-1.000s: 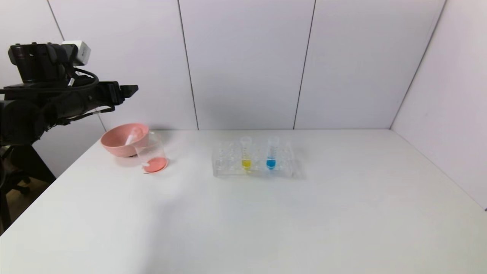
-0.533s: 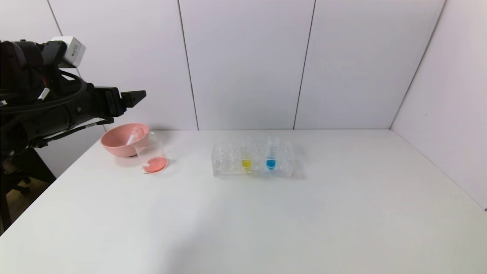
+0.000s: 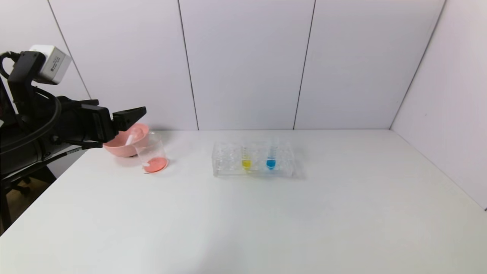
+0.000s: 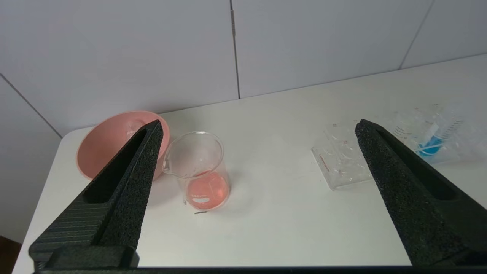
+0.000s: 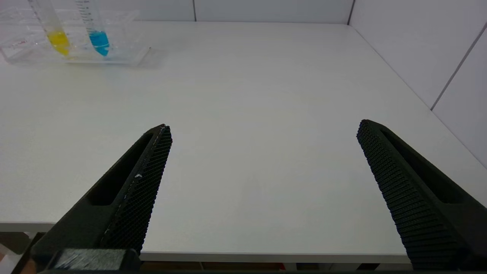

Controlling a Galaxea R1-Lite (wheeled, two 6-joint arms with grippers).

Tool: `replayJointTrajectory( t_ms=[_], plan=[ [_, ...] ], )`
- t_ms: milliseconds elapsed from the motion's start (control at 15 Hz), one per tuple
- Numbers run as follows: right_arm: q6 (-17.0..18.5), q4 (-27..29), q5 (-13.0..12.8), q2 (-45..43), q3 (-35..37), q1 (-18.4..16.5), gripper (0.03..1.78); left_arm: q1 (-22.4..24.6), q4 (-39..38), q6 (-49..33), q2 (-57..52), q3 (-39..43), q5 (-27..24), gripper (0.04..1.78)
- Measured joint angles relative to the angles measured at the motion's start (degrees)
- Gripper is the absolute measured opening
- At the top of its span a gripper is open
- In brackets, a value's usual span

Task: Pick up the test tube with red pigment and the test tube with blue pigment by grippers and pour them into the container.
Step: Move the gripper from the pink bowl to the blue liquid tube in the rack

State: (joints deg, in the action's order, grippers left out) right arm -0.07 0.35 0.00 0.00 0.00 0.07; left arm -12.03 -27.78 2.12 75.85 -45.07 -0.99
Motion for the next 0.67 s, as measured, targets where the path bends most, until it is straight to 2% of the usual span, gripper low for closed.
replayJointTrajectory(
  t_ms=[667],
  plan=[
    [0.0,0.0,0.0,0.0,0.0,0.02,1.77,-11.29,-0.05,-0.09,-1.24,3.17,0.26,1.76]
  ],
)
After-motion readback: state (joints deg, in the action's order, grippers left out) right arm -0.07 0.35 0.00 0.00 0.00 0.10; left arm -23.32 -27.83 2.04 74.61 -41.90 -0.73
